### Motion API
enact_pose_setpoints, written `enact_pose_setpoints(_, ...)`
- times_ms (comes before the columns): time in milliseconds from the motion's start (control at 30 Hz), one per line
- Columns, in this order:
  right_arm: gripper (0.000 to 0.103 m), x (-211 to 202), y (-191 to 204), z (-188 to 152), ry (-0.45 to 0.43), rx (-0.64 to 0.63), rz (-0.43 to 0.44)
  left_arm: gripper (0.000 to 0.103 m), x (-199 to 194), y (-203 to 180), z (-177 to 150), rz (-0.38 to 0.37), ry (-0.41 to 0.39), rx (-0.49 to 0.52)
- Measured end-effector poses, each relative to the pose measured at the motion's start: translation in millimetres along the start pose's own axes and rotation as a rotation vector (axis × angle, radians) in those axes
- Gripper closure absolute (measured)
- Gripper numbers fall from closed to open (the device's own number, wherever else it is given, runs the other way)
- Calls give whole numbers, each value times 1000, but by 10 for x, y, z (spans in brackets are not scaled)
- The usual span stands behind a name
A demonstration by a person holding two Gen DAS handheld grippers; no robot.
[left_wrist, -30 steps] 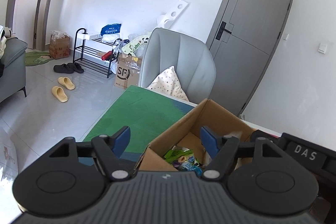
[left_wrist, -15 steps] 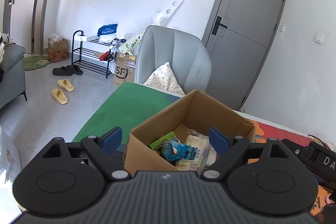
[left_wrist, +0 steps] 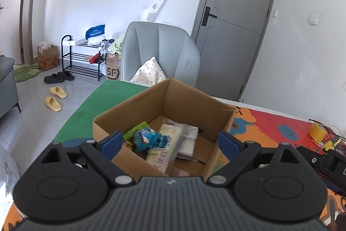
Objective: Organize snacks
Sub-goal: 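Move both tools back to the snacks on the mat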
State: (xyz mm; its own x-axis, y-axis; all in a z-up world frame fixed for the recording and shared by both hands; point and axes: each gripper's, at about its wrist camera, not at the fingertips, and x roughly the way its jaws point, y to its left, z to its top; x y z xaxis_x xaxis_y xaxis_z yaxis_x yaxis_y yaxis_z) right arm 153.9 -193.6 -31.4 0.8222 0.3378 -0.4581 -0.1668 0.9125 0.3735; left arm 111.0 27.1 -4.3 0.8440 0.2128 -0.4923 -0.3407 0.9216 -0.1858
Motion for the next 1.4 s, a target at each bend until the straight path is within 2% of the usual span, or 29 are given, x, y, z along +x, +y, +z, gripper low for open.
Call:
enact_pose_setpoints(333,2,-210,-317,6,-30,-12,-63,9,-85,-429,-141,-49,4,68)
enact_pose_setpoints(800,2,-342,-842,8,-50,53,-146,8,-27,-905,-312,-98,28,153)
enact_pose_setpoints(1067,2,-389,-1113,-15,-61,66,-165,9,64,-1139,-420,-112,52,193)
enact_pose_setpoints(1400,2,-250,-1392,-70,-25,112,-176,8,279,-1391,-553,-110,96,236)
